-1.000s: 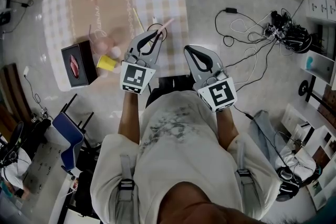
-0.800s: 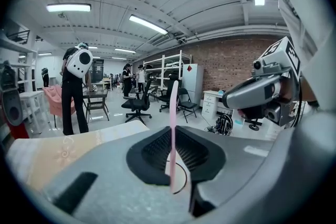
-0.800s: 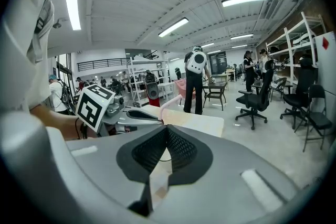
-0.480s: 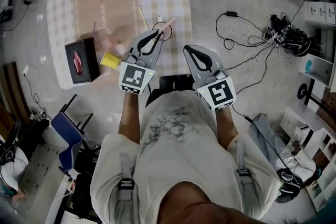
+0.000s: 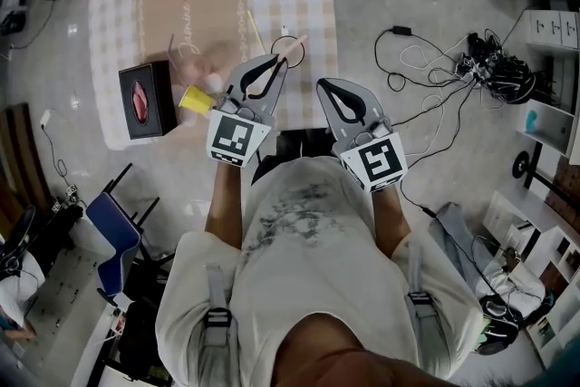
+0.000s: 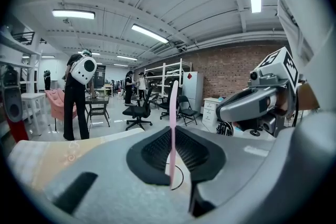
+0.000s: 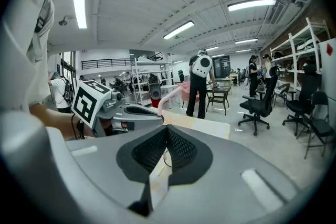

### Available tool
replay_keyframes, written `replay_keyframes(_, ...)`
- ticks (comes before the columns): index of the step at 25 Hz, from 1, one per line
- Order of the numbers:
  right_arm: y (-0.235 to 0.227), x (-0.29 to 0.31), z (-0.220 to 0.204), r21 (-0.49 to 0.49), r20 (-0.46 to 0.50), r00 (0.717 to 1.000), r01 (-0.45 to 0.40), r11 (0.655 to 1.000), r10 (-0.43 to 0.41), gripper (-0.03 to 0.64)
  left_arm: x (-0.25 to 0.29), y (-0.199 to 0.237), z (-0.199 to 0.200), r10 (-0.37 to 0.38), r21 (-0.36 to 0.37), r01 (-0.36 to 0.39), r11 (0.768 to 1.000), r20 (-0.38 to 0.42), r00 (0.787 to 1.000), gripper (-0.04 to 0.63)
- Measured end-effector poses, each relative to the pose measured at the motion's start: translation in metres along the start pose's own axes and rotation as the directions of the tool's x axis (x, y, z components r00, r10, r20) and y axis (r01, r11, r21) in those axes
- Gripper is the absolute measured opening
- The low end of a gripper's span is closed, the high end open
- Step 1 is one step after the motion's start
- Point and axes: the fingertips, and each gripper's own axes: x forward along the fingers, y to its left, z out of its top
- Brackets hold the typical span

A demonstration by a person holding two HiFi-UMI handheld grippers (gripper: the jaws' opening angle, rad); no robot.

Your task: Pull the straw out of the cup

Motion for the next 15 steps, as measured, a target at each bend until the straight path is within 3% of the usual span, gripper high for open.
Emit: replay_keyframes(15,0.021,-0.002,0.002,-0.021,0.014,1.000,-0.003,1.000,0.003,0.009,-0.029,-0.005,-0.001,0.015,-0.017,-0.015,1.000,0.007,1.000,0.028)
